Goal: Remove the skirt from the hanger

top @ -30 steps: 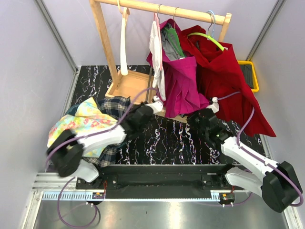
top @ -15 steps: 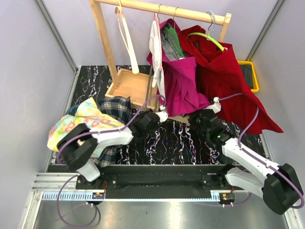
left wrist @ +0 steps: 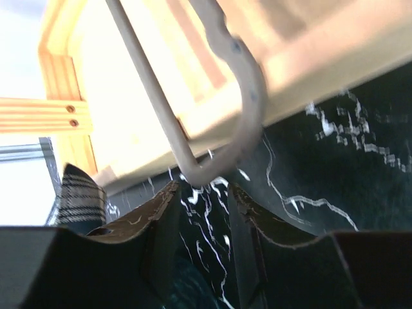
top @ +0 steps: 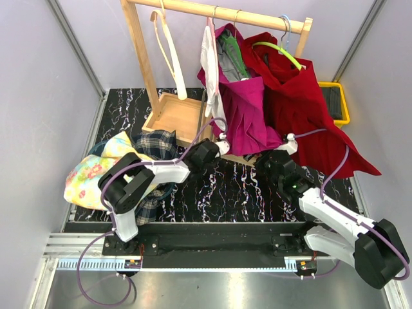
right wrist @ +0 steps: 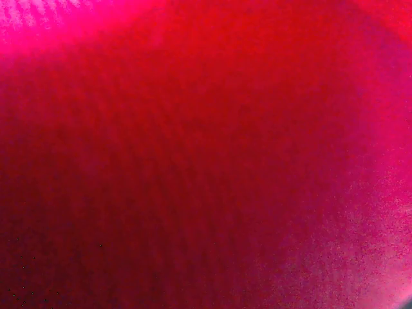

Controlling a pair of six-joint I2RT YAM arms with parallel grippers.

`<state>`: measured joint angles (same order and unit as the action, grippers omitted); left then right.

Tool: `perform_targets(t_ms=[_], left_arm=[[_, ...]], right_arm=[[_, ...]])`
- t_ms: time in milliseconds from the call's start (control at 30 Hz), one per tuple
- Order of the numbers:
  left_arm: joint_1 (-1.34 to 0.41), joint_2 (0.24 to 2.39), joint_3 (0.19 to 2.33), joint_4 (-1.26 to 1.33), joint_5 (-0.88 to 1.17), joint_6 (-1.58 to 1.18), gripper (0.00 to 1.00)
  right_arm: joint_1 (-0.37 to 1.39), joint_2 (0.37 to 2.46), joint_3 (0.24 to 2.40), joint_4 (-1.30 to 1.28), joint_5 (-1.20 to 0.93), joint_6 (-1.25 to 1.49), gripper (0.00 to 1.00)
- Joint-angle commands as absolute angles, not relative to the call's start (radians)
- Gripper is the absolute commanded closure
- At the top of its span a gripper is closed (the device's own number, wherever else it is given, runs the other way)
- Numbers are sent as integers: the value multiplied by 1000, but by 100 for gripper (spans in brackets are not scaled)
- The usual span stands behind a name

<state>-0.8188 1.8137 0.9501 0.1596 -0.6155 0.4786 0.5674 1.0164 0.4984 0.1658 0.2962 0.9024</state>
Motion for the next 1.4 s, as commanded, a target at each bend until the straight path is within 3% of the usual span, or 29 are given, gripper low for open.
perform_targets(t_ms=[0,300,433,533,567,600,1167,1300,1333,1367], left_arm=[[-796,1801,1011,250,-589,465,60],[-775,1910,1138,80,-431,394,59],[-767,1945,1213,8,-396,388,62],[-767,1931,1216,-58,-333,388,79],[-767,1927,1219,-92,-310,385,96],[-767,1915,1207,-125,-287,382,100],[-759,1793,1190,-268,-264,316,100],[-703,1776,1343,-395,-324,145,100],[-677,1781,1394,-502,-305,93,90],[-626,1779,1475,-543,-279,-5,86]], right_arm=[[561,1003,488,245,311,911,5],[561,1016,494,253,307,913,6],[560,1006,491,236,321,911,6],[561,1003,488,236,327,911,6],[561,1003,489,236,327,913,6],[561,1003,492,236,327,914,6],[561,973,476,218,354,914,7],[561,979,472,233,342,914,7],[561,982,472,236,342,914,6],[561,983,471,242,336,914,6]])
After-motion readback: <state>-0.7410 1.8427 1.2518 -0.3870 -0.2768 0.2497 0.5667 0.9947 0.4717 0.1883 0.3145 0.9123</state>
